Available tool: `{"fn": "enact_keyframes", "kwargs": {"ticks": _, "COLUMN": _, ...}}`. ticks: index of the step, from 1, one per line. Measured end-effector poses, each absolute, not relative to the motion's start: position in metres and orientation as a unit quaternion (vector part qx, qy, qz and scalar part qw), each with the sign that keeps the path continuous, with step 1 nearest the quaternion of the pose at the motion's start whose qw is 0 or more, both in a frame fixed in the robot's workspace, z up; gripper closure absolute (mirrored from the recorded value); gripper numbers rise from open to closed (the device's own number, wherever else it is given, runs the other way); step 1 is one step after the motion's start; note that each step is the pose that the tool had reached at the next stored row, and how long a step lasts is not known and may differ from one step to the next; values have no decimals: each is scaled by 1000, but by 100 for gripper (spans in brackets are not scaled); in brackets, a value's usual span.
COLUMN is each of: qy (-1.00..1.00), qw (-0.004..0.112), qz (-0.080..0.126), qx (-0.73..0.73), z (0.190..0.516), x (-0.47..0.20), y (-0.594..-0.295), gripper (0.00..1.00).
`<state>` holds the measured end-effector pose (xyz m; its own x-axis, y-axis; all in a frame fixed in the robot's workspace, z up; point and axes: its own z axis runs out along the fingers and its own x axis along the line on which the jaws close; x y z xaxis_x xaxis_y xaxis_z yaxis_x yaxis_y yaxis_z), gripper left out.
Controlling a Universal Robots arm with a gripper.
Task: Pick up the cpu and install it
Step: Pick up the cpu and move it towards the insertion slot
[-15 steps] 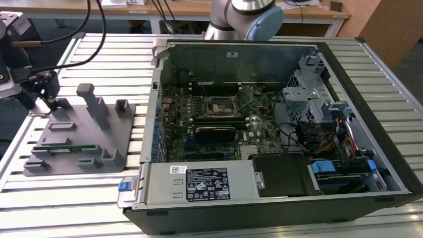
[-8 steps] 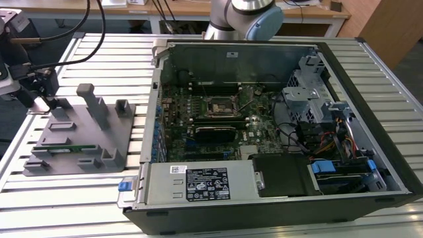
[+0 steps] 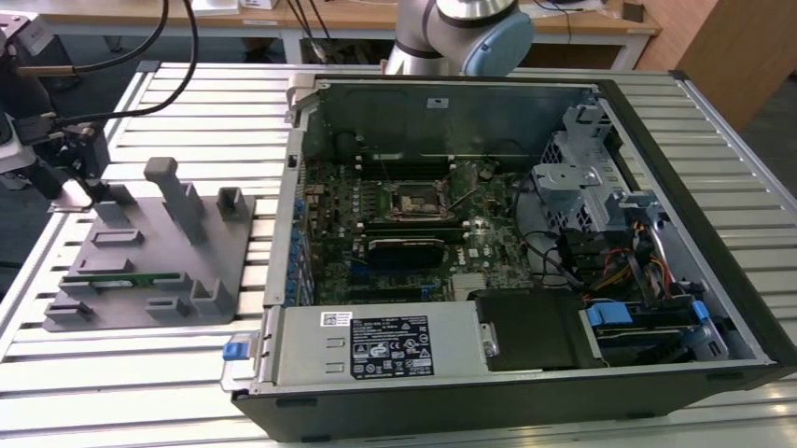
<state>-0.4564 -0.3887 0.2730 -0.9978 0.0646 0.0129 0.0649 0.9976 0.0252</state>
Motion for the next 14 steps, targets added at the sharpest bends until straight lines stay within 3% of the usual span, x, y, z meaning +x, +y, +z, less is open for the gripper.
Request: {"fn": "enact_keyframes", "kwargs": {"ticks": 14, "qy": -999, "qw": 6, "qz": -10, "qx": -32, "z": 283, "x": -456, "y": -386, "gripper": 47}}
